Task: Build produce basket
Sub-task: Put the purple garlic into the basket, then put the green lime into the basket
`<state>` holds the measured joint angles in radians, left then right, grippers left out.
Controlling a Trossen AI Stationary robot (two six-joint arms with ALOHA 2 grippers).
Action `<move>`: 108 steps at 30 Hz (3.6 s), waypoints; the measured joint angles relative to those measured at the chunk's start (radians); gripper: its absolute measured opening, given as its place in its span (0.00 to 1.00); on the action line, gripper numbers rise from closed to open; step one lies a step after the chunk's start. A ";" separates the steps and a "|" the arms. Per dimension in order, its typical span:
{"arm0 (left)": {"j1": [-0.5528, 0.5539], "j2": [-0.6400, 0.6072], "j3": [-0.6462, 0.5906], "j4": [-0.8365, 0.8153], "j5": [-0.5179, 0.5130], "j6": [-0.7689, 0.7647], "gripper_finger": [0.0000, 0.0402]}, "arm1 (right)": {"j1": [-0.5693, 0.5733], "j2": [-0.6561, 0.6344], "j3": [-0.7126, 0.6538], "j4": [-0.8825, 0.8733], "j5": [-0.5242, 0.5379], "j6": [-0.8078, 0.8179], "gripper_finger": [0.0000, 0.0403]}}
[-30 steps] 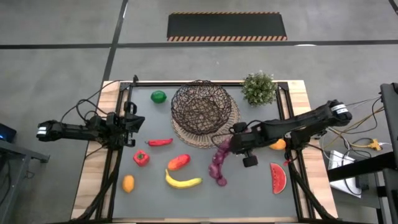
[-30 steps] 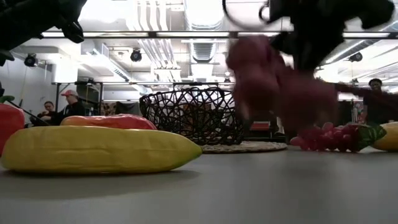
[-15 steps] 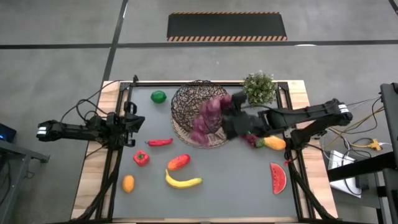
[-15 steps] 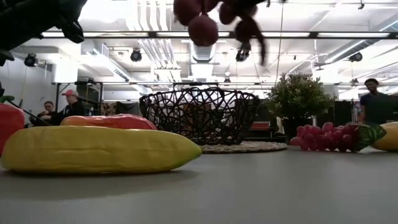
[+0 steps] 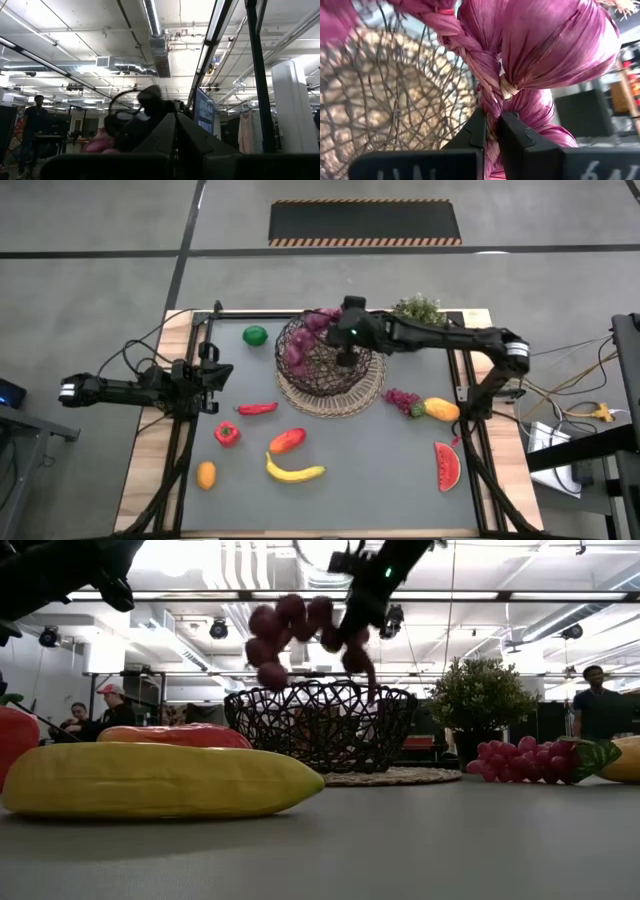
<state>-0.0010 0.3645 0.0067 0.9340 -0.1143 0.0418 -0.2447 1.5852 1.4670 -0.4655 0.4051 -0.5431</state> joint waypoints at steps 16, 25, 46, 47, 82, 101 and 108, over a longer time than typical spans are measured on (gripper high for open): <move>0.000 0.001 0.000 -0.001 -0.008 0.001 0.00 | -0.129 0.210 0.000 0.023 -0.039 0.011 0.08; 0.000 0.000 0.000 -0.001 -0.026 0.002 0.00 | -0.129 0.213 0.000 0.037 -0.039 0.062 0.26; 0.000 0.059 -0.001 -0.029 -0.030 -0.088 0.00 | -0.035 -0.124 -0.012 -0.174 -0.123 0.272 0.39; 0.000 0.071 0.000 -0.031 -0.036 -0.088 0.00 | -0.025 -0.155 -0.026 -0.185 -0.165 0.295 0.38; 0.049 0.477 0.611 -0.794 -0.205 -0.088 0.00 | 0.343 -0.925 -1.210 0.972 -0.360 0.210 0.11; 0.595 0.776 1.043 -1.801 -0.051 0.171 0.05 | 0.343 -1.052 -1.276 0.969 -0.353 0.256 0.11; 0.759 0.938 1.034 -1.782 -0.049 0.343 0.36 | 0.343 -1.052 -1.277 0.958 -0.353 0.260 0.11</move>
<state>0.7578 1.3029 1.0409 -0.8477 -0.1637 0.3847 0.0978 0.5331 0.1902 0.4923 0.0525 -0.2830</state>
